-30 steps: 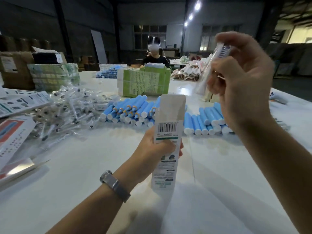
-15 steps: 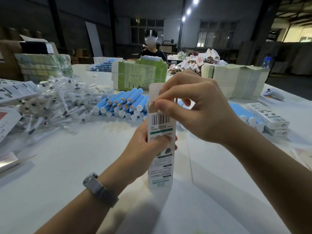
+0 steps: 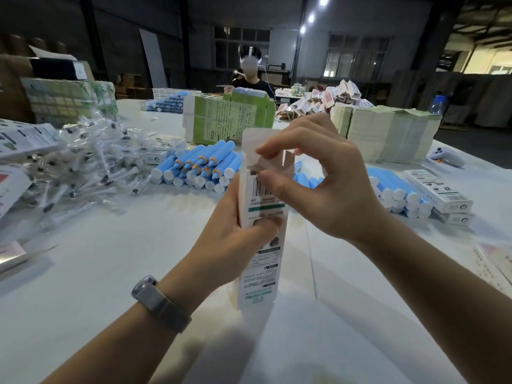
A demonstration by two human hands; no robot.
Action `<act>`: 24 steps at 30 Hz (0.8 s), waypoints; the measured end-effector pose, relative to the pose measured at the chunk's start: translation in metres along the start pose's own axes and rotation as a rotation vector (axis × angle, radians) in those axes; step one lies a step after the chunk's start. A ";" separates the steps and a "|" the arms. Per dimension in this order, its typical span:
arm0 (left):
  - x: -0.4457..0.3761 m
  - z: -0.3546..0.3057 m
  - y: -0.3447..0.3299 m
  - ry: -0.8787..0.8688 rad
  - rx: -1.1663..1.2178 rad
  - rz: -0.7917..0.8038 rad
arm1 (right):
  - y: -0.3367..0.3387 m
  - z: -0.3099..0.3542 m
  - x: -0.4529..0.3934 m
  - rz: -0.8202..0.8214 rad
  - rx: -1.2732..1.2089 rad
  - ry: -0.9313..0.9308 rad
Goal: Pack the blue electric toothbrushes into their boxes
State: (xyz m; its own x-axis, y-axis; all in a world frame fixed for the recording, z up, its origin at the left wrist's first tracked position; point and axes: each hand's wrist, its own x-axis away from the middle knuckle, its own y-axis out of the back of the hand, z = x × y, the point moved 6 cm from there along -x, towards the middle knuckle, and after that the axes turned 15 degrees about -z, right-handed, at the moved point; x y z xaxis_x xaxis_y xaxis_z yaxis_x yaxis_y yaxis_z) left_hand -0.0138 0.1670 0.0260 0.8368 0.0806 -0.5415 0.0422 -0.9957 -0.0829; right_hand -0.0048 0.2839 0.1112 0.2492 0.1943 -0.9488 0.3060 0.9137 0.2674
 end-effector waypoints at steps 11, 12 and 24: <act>0.002 -0.001 0.005 -0.121 0.068 -0.055 | -0.010 -0.009 0.014 -0.080 -0.056 -0.082; 0.002 -0.003 0.006 -0.147 0.070 -0.061 | -0.010 -0.012 0.015 -0.104 -0.074 -0.132; 0.000 -0.007 0.011 -0.220 -0.011 -0.086 | -0.017 -0.024 0.029 -0.193 -0.239 -0.382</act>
State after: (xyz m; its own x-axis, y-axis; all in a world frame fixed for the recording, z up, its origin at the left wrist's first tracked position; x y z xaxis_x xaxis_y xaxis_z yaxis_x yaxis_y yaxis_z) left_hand -0.0097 0.1553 0.0310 0.6905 0.1720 -0.7026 0.1150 -0.9851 -0.1280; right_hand -0.0254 0.2823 0.0748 0.5418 -0.0910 -0.8356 0.1717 0.9851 0.0040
